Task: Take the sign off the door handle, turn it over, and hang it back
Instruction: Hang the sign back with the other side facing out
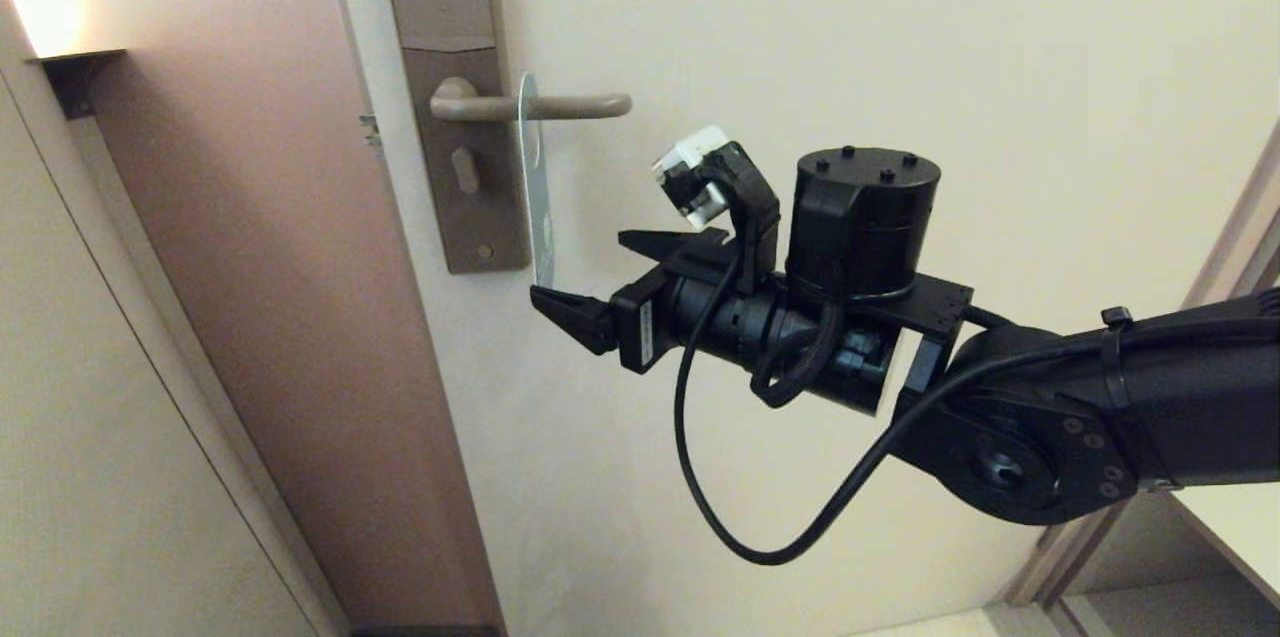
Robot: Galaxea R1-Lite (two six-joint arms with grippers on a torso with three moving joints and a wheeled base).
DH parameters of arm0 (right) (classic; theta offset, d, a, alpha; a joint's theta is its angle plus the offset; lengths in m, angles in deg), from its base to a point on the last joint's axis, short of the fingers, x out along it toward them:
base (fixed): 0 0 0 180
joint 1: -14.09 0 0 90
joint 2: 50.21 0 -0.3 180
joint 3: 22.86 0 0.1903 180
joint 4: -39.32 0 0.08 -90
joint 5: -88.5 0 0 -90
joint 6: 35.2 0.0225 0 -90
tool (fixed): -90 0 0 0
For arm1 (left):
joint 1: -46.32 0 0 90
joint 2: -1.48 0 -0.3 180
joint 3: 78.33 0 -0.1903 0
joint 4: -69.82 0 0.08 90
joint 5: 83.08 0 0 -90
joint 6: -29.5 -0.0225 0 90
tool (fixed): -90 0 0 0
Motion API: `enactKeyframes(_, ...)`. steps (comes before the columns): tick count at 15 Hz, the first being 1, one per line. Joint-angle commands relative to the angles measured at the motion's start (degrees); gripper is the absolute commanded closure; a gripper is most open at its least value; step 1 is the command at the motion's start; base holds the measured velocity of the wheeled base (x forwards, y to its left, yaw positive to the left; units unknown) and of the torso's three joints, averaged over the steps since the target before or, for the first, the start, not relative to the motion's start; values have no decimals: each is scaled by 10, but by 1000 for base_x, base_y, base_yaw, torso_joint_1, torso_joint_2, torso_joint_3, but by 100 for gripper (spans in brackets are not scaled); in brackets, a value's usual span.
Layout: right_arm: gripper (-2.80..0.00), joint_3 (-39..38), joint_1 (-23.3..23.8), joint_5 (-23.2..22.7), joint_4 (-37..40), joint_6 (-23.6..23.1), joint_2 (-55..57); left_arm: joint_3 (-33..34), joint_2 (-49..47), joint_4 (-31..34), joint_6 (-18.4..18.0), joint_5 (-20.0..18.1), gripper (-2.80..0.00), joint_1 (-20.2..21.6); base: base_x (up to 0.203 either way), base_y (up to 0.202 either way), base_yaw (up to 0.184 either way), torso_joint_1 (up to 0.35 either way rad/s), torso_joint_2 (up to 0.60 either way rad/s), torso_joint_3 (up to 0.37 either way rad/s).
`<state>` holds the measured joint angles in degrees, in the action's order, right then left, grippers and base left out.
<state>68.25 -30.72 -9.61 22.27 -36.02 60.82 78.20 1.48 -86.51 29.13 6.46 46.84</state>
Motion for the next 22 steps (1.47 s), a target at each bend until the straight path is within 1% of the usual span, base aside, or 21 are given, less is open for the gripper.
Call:
enactKeyframes(1,-280,-23,17,-2,-3,-1,-12,0,-1,0,0,0,0,0,0,0,0,0,0,0)
enactKeyframes(3,-280,-22,22,-1,-3,-1,-10,0,-1,0,0,0,0,0,0,0,0,0,0,0)
enactKeyframes(4,-38,-21,23,-2,-3,-1,-9,0,-1,0,0,0,0,0,0,0,0,0,0,0)
enactKeyframes(5,0,-21,23,-1,-3,-2,-8,0,-1,0,0,-1,0,0,0,0,0,0,0,0)
enactKeyframes(8,0,-19,23,2,-3,-3,-4,0,-1,0,0,0,0,0,0,0,0,0,0,0)
enactKeyframes(9,0,-19,23,18,-3,-4,-2,0,-1,0,0,0,0,0,0,0,0,0,0,0)
enactKeyframes(11,0,-10,22,65,-3,-7,4,0,-1,0,0,0,0,-3,0,0,0,0,0,0)
enactKeyframes(13,0,14,22,94,-4,-8,7,0,-1,0,0,0,0,-3,0,0,0,0,0,0)
enactKeyframes(19,0,27,22,93,-20,-6,12,0,-1,0,0,0,0,-3,0,0,0,0,0,0)
enactKeyframes(22,0,65,14,92,-22,-5,28,0,-1,0,0,0,0,-3,0,0,0,0,0,0)
